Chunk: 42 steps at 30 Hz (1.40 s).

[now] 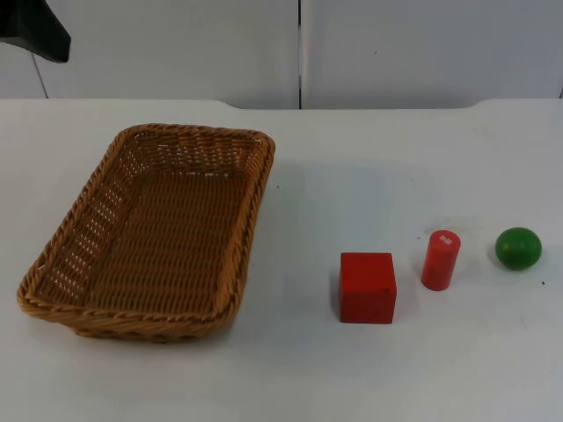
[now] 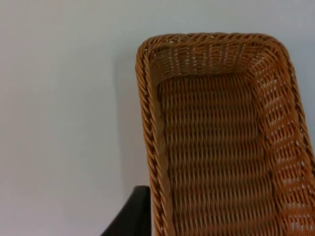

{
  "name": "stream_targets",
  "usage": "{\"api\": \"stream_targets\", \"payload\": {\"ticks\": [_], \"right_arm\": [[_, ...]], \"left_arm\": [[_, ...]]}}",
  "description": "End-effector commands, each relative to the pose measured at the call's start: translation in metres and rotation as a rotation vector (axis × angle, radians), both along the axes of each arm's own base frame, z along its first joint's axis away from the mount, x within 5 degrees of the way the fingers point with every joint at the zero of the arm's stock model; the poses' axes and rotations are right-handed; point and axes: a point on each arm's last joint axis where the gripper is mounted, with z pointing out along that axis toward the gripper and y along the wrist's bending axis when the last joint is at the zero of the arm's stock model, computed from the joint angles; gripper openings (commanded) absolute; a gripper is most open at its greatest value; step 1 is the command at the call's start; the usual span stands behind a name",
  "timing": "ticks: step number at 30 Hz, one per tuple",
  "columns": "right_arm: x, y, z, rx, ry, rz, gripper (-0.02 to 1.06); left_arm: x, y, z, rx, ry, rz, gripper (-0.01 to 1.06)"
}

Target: Pick up the basket with the left hand and place the object to the left of the red cylinder into the basket with the right hand.

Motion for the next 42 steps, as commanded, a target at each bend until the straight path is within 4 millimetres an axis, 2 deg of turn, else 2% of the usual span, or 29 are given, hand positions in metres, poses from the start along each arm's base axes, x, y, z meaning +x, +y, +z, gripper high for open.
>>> {"api": "stream_targets", "payload": {"ticks": [1,5,10,17,22,24,31,42], "right_arm": [[0.0,0.0,0.0,-0.008,-0.009,-0.004,1.05],[0.0,0.0,0.0,-0.003,-0.008,-0.008,1.05],[0.0,-0.001,0.0,-0.001,-0.008,-0.022,1.05],[0.0,-0.003,0.0,0.005,-0.009,-0.047,1.05],[0.0,-0.003,0.0,0.007,-0.009,-0.049,1.05],[0.0,-0.003,0.0,0.007,-0.009,-0.049,1.05],[0.0,-0.003,0.0,0.007,-0.009,-0.049,1.05],[0.0,-0.004,0.0,0.003,-0.009,-0.052,1.05]], "left_arm": [[0.007,-0.001,-0.002,-0.008,-0.003,-0.003,1.05],[0.027,-0.001,-0.028,-0.008,0.083,-0.006,1.05],[0.041,-0.002,-0.046,-0.025,0.138,0.001,1.05],[0.055,-0.002,-0.058,-0.018,0.156,-0.012,1.05],[0.067,-0.001,-0.072,-0.013,0.186,-0.011,1.05],[0.073,-0.002,-0.085,-0.015,0.233,-0.019,1.05],[0.086,0.0,-0.109,-0.008,0.259,0.006,1.05],[0.112,0.002,-0.135,-0.029,0.364,-0.014,1.05]]}}
